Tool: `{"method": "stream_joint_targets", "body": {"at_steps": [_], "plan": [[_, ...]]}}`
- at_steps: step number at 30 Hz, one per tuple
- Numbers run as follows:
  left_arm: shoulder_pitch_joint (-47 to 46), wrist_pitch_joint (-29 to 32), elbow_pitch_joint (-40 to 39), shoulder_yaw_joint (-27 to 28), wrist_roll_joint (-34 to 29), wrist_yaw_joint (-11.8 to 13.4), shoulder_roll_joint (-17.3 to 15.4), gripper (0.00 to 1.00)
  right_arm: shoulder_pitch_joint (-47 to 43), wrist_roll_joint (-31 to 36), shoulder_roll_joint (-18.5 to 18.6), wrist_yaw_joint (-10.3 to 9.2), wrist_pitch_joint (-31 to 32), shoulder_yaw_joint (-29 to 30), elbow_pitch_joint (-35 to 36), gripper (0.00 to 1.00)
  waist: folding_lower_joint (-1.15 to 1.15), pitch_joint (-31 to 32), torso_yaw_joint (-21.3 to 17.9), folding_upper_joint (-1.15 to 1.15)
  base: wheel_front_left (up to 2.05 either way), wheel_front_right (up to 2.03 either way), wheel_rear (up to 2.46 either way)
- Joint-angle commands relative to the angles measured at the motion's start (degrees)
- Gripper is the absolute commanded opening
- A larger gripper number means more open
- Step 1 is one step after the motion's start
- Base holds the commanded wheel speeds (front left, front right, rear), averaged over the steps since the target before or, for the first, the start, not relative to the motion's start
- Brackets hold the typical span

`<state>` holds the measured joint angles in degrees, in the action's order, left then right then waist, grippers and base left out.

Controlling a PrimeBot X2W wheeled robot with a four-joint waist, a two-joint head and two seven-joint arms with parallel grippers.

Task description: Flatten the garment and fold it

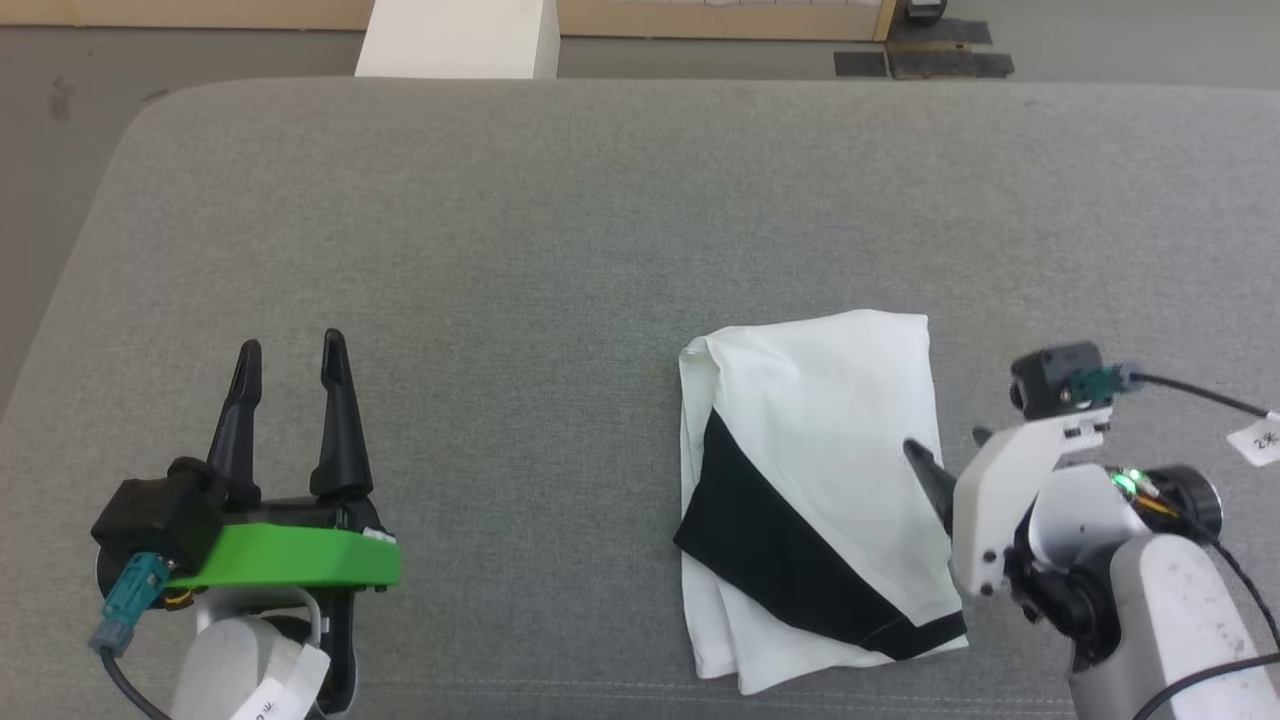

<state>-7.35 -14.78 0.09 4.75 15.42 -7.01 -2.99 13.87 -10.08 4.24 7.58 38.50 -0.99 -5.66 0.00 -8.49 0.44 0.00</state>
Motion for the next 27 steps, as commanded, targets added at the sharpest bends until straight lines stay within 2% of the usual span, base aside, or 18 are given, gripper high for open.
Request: {"method": "stream_joint_targets", "body": {"at_steps": [1,8,20,21,23,27], "plan": [[-0.08,-0.22,0.01,-0.11,-0.45,-0.24,0.11,1.0,-0.67,0.81,-0.43,-0.09,0.35,0.71,-0.16,1.0,0.0,-0.69,0.05,0.0,0.0,0.0,0.0],[-1.58,-0.22,0.12,-0.85,-0.32,-0.3,0.11,1.0,0.18,2.72,-1.2,-0.09,1.23,2.49,-5.47,1.0,0.0,-2.5,1.15,0.0,0.0,0.0,0.0],[-2.77,-0.22,1.03,-1.95,0.07,-0.38,0.12,1.0,2.19,1.74,-1.34,-0.09,0.7,-1.22,-15.42,1.0,0.0,-4.04,4.02,0.0,0.0,0.0,0.0],[-2.82,-0.22,1.06,-1.94,0.08,-0.38,0.12,1.0,2.26,1.68,-1.34,-0.09,1.03,-1.35,-15.96,0.5,0.0,-4.05,4.13,0.0,0.0,0.0,0.0],[-2.81,-0.22,1.13,-1.88,0.07,-0.39,0.12,1.0,2.55,1.0,-1.35,-0.09,0.96,-1.3,-16.67,0.0,0.0,-3.92,4.26,0.0,0.0,0.0,0.0],[-2.43,-0.22,1.14,-1.68,-0.13,-0.41,0.12,1.0,3.4,0.5,-0.49,-0.09,0.81,-2.08,-17.04,0.0,0.0,-3.59,3.75,0.0,0.0,0.0,0.0]]}}
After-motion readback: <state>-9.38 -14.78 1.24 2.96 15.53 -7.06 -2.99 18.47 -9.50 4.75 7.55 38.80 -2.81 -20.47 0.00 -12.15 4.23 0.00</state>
